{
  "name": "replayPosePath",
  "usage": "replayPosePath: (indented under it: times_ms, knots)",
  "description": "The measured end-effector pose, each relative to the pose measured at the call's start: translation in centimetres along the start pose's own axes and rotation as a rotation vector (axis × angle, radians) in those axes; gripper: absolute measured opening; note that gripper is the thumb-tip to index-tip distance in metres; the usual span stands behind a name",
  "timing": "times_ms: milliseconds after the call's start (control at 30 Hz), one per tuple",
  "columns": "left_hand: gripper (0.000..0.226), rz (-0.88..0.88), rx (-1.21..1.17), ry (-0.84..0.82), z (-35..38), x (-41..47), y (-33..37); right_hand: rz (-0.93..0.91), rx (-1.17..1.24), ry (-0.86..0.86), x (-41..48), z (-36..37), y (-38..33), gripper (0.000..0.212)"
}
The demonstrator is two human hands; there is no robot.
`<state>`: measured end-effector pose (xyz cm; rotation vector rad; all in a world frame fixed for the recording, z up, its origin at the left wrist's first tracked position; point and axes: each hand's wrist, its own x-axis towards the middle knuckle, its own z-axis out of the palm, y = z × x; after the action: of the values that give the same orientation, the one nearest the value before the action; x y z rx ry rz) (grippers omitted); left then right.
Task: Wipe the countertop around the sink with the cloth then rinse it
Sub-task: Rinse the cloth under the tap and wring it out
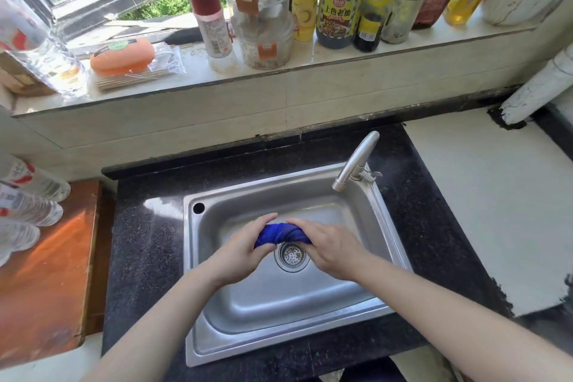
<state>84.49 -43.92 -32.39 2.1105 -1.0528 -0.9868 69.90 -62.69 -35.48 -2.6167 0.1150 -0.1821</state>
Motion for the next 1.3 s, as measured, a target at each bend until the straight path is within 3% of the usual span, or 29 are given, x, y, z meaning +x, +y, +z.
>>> replayPosePath:
  times_ms: [67,133,233,333,467,567,700,767,833,867,933,1000,1100,1167,1300]
  knots:
    - [0.054,0.051,0.189,0.120,0.8,0.3,-0.2,0.253,0.165,-0.053,0.0,0.5,-1.6,0.038]
    - [0.053,0.030,0.235,0.178,1.8,0.2,-0.7,0.455,0.339,-0.071,0.2,1.2,-2.8,0.035]
    - [0.050,0.015,0.268,0.251,2.8,-0.5,-1.7,0.666,0.596,-0.105,0.7,1.6,-4.0,0.047]
    - [0.047,0.084,0.321,0.331,3.4,-0.9,-2.2,0.767,0.873,-0.086,0.7,2.1,-4.6,0.059]
    - [0.046,0.139,0.333,0.387,3.3,-1.2,-1.7,0.830,1.049,-0.139,0.9,0.9,-5.4,0.030]
    - [0.043,0.154,0.323,0.396,3.0,-1.3,-1.0,0.887,1.097,-0.174,1.2,-0.3,-6.1,0.030]
    - [0.046,0.074,0.269,0.421,2.5,-0.7,-0.1,0.852,1.001,-0.106,2.2,-0.8,-5.6,0.032]
    - [0.054,-0.061,0.114,0.373,1.7,-0.6,0.6,0.740,0.704,-0.146,2.0,-0.8,-4.3,0.037]
    - [0.061,-0.185,-0.066,0.294,0.8,-0.8,0.9,0.642,0.546,-0.211,1.4,-0.8,-3.3,0.015]
    - [0.062,-0.225,-0.136,0.265,0.5,-0.9,1.0,0.624,0.542,-0.218,0.9,-0.7,-3.0,0.008]
    - [0.053,-0.277,-0.306,0.242,-0.5,-1.5,1.5,0.620,0.562,-0.176,0.3,-1.1,-3.0,0.044]
    - [0.036,-0.297,-0.533,0.249,-1.3,-2.1,2.2,0.679,0.760,-0.125,-0.1,-1.6,-3.4,0.055]
    - [0.019,-0.266,-0.728,0.264,-2.5,-2.8,3.0,0.713,1.015,-0.038,-0.6,-2.3,-4.3,0.036]
    - [0.016,-0.224,-0.692,0.267,-3.0,-3.2,3.0,0.626,0.889,0.036,-0.9,-3.1,-5.0,0.025]
    - [0.020,-0.142,-0.438,0.336,-3.3,-3.7,2.3,0.482,0.235,0.094,-1.3,-4.7,-5.8,0.024]
